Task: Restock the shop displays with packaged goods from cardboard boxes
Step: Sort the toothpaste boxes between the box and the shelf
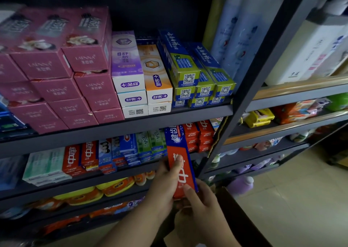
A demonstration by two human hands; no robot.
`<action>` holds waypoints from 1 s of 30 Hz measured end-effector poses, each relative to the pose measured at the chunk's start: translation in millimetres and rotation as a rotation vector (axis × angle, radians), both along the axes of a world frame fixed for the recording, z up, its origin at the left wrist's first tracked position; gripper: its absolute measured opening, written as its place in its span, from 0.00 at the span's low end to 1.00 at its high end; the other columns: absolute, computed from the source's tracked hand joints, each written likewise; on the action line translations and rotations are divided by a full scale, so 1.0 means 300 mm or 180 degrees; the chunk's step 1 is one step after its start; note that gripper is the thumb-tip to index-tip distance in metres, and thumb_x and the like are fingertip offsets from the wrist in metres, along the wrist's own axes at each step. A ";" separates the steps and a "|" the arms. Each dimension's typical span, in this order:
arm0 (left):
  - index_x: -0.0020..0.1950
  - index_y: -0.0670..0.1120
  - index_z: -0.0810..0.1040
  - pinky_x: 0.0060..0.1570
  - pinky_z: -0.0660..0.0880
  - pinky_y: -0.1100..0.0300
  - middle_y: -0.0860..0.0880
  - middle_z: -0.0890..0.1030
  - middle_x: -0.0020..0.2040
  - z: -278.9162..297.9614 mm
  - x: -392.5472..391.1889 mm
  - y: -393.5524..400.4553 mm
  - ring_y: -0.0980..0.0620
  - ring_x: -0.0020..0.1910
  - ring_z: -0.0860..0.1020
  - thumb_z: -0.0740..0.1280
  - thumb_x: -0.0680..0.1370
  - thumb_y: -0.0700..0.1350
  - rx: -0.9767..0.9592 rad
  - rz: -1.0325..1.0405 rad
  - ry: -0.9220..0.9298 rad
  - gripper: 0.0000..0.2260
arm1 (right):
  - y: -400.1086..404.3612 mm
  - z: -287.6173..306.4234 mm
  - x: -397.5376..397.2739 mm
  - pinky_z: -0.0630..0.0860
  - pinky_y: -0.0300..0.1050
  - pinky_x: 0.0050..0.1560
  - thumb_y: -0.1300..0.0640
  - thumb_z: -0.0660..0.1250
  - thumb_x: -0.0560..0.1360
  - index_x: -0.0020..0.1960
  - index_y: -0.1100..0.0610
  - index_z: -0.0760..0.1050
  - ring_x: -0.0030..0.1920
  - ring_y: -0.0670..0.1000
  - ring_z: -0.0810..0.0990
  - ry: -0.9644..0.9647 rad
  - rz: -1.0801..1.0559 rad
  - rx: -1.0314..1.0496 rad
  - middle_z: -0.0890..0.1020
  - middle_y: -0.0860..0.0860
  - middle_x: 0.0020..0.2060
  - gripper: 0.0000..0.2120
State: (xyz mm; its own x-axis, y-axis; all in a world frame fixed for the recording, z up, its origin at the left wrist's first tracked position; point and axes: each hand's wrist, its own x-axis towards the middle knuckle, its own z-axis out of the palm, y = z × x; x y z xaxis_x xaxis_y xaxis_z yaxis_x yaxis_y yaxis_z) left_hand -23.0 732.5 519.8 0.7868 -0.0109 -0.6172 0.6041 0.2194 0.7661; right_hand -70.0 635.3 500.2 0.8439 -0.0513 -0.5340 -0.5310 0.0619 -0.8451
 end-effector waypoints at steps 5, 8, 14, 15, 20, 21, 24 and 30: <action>0.60 0.57 0.71 0.59 0.72 0.48 0.51 0.79 0.56 -0.013 0.046 -0.012 0.49 0.56 0.77 0.62 0.78 0.56 0.0131 -0.0448 -0.0231 0.12 | -0.080 0.001 0.095 0.75 0.42 0.41 0.49 0.67 0.74 0.58 0.52 0.72 0.44 0.50 0.81 -0.0205 -0.0264 -0.0066 0.82 0.53 0.48 0.15; 0.54 0.55 0.75 0.54 0.75 0.52 0.50 0.80 0.55 -0.046 0.041 0.031 0.50 0.52 0.79 0.63 0.80 0.49 0.0381 -0.0297 -0.0241 0.04 | -0.110 -0.012 0.209 0.74 0.43 0.41 0.48 0.68 0.74 0.55 0.56 0.75 0.39 0.49 0.80 -0.0342 -0.0368 0.0002 0.82 0.52 0.41 0.14; 0.53 0.44 0.78 0.39 0.74 0.56 0.45 0.83 0.46 -0.110 -0.021 0.174 0.49 0.39 0.80 0.62 0.80 0.40 0.0479 0.0143 0.0046 0.06 | -0.130 -0.042 0.438 0.74 0.41 0.38 0.51 0.66 0.77 0.52 0.59 0.73 0.33 0.48 0.77 -0.0295 -0.0568 0.0268 0.79 0.52 0.34 0.11; 0.52 0.43 0.78 0.38 0.74 0.57 0.44 0.83 0.45 -0.115 -0.027 0.195 0.49 0.38 0.79 0.63 0.80 0.40 0.0523 0.0196 0.0064 0.05 | -0.129 -0.051 0.460 0.75 0.39 0.36 0.51 0.66 0.77 0.52 0.59 0.73 0.33 0.47 0.79 -0.0258 -0.0571 0.0232 0.80 0.52 0.36 0.11; 0.49 0.45 0.79 0.40 0.74 0.57 0.44 0.83 0.45 -0.130 -0.051 0.265 0.48 0.40 0.80 0.63 0.80 0.41 0.0767 0.0320 0.0102 0.05 | -0.118 -0.096 0.518 0.81 0.44 0.42 0.51 0.72 0.73 0.59 0.52 0.68 0.49 0.53 0.83 -0.0208 -0.0924 0.0272 0.80 0.58 0.54 0.19; 0.49 0.45 0.79 0.40 0.75 0.56 0.44 0.83 0.45 -0.130 -0.055 0.272 0.47 0.40 0.80 0.63 0.80 0.41 0.0768 0.0331 0.0110 0.05 | -0.113 -0.103 0.525 0.82 0.47 0.45 0.52 0.72 0.73 0.55 0.48 0.68 0.51 0.54 0.83 -0.0252 -0.0911 0.0182 0.80 0.57 0.56 0.15; 0.49 0.43 0.78 0.46 0.76 0.51 0.41 0.82 0.46 -0.137 -0.063 0.290 0.46 0.41 0.79 0.64 0.79 0.40 0.0733 0.0399 0.0134 0.04 | -0.099 -0.114 0.553 0.81 0.54 0.51 0.48 0.74 0.70 0.45 0.43 0.68 0.49 0.55 0.84 -0.0304 -0.0916 -0.0101 0.81 0.57 0.52 0.14; 0.48 0.45 0.79 0.53 0.75 0.45 0.42 0.83 0.45 -0.155 -0.067 0.324 0.45 0.43 0.80 0.66 0.78 0.40 0.0738 0.0440 0.0167 0.03 | -0.104 -0.095 0.592 0.74 0.29 0.27 0.60 0.72 0.73 0.62 0.57 0.71 0.39 0.49 0.81 -0.0352 -0.0893 -0.0721 0.81 0.56 0.50 0.19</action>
State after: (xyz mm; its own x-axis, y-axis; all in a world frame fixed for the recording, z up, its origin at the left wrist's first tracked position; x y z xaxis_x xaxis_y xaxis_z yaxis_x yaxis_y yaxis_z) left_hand -43.2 829.8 473.3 0.7379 0.2407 -0.6305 0.6207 0.1250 0.7740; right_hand 107.7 604.2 471.7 0.8321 -0.3951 -0.3892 -0.4248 -0.0029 -0.9053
